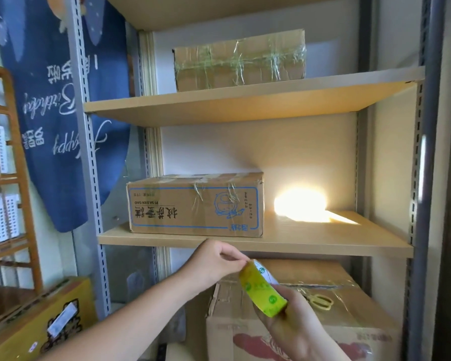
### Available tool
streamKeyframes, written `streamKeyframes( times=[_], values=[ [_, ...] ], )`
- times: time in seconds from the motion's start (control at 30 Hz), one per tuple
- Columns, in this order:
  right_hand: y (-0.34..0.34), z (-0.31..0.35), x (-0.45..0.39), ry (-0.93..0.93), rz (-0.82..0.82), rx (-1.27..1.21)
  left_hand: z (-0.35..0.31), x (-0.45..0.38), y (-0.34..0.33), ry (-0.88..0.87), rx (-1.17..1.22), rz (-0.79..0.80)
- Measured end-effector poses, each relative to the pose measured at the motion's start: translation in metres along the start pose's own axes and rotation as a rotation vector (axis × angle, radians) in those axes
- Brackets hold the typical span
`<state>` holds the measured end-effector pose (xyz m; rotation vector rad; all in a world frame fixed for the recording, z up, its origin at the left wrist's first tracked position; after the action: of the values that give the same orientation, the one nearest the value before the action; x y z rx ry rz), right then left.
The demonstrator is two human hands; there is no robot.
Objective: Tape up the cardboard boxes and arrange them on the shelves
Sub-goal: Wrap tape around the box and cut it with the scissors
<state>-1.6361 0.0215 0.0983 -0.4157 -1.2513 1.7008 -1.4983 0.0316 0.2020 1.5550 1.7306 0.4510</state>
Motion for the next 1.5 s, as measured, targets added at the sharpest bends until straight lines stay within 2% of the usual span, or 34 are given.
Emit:
streamKeyframes(
  times=[0.1,0.2,0.27,0.33,0.47,0.6,0.8,1.03,1.13,1.2,1.3,1.5],
  values=[
    [-0.007,-0.002,-0.007,0.045,-0.050,0.134,-0.001,-0.015,0.017,-0.047,-0.109,-0.045],
    [-0.015,0.007,-0.017,0.216,-0.086,0.539,0.002,-0.033,0.030,-0.002,-0.166,0.003],
    [-0.024,0.008,-0.024,0.279,-0.103,0.726,0.001,-0.046,0.036,-0.023,-0.322,0.011],
    [-0.032,0.007,-0.034,0.303,-0.118,0.798,-0.002,-0.057,0.038,-0.077,-0.528,-0.013],
    [-0.039,-0.001,-0.057,0.275,-0.132,0.733,0.000,-0.085,0.039,-0.114,-0.776,-0.079],
    [-0.034,-0.011,-0.080,0.190,-0.155,0.607,0.012,-0.103,0.033,-0.150,-0.822,-0.030],
    [-0.021,-0.019,-0.103,0.123,-0.172,0.517,0.022,-0.109,0.019,-0.259,-0.945,-0.058],
    [-0.016,-0.021,-0.106,0.076,-0.123,0.540,0.029,-0.102,0.015,-0.351,-1.005,-0.181],
    [-0.018,-0.023,-0.109,0.046,-0.113,0.568,0.028,-0.101,0.023,-0.306,-0.918,-0.262],
    [-0.021,-0.026,-0.111,0.010,-0.097,0.586,0.027,-0.106,0.031,-0.215,-0.898,-0.276],
    [-0.024,-0.031,-0.111,-0.031,-0.091,0.594,0.022,-0.109,0.033,-0.169,-0.998,-0.316],
    [-0.020,-0.035,-0.111,-0.041,-0.162,0.645,0.036,-0.113,0.028,-0.329,-1.216,-0.468]
  ],
)
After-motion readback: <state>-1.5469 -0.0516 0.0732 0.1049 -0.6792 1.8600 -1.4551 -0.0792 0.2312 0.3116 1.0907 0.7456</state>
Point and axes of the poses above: each hand's wrist, its own x-axis away from the middle knuckle, its own y-axis out of the back of the hand, z = x × y, the point moved 6 cm from there along -x, towards the middle knuckle, and after that the axes turned 14 degrees about -x, right-handed, at the moved point
